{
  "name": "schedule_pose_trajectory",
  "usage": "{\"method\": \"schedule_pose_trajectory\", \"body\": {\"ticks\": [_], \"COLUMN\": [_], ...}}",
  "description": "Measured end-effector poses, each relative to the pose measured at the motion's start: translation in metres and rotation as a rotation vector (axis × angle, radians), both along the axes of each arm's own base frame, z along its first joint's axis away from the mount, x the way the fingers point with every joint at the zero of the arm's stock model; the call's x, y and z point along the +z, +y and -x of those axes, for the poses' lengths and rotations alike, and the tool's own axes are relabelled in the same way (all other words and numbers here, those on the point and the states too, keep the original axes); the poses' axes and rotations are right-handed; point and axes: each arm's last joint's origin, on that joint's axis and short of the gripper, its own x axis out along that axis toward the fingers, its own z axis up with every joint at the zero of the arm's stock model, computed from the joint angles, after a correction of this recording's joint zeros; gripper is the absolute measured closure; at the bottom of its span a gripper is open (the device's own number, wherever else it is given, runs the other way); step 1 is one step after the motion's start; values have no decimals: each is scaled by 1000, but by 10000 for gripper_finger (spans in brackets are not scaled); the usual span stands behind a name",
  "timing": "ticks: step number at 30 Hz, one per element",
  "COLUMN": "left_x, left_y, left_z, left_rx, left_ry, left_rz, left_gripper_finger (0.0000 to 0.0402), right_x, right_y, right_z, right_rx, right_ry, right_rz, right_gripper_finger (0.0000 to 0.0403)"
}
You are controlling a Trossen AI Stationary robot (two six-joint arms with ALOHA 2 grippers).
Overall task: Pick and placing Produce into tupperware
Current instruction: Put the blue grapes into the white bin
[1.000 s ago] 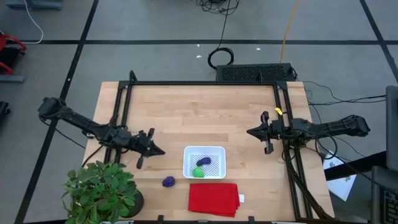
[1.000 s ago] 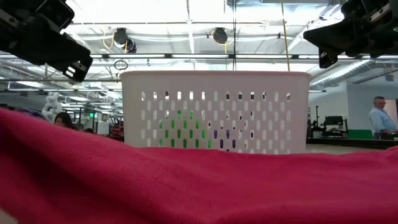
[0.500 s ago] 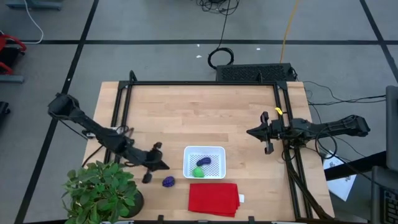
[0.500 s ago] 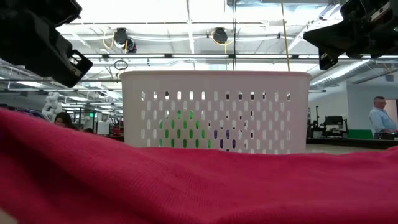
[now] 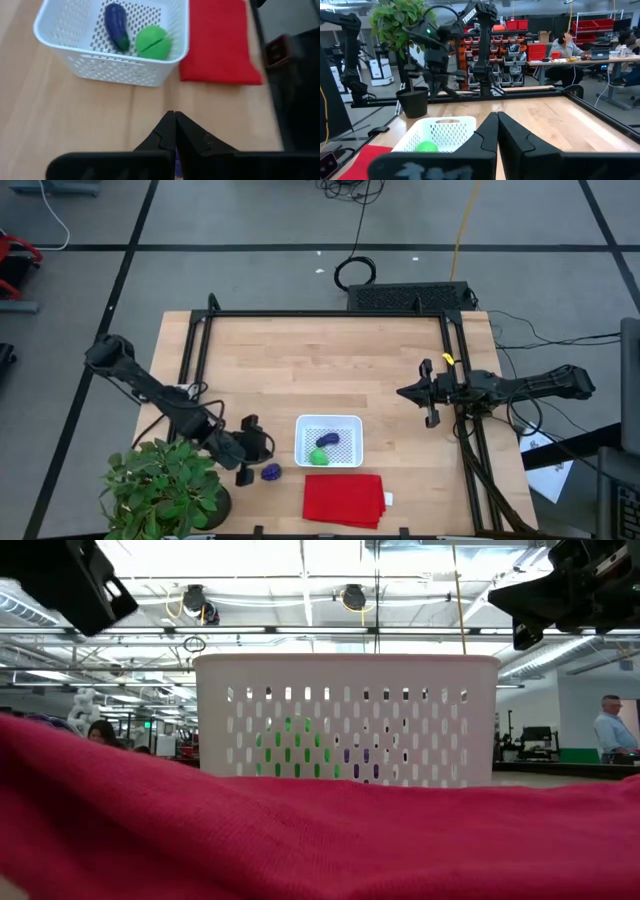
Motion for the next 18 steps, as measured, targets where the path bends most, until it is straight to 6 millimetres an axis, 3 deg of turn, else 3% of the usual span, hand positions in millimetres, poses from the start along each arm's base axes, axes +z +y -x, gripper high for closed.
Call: {"method": "schedule_pose_trajectory", "body": {"ticks": [6,18], "left_x": [7,-18], "left_y": [-12,-35], "left_z": [6,9], "left_rx": [48,37], "left_ry": [15,114], "left_rz": [101,109], "left_gripper_finger": [400,401], "right_x": [1,1], "right_y": [0,0], "right_z": [0,0], "right_rx": [-1,0], "right_ry": [-8,-8], "right_rz": [10,0], "right_gripper_finger": [403,403]}}
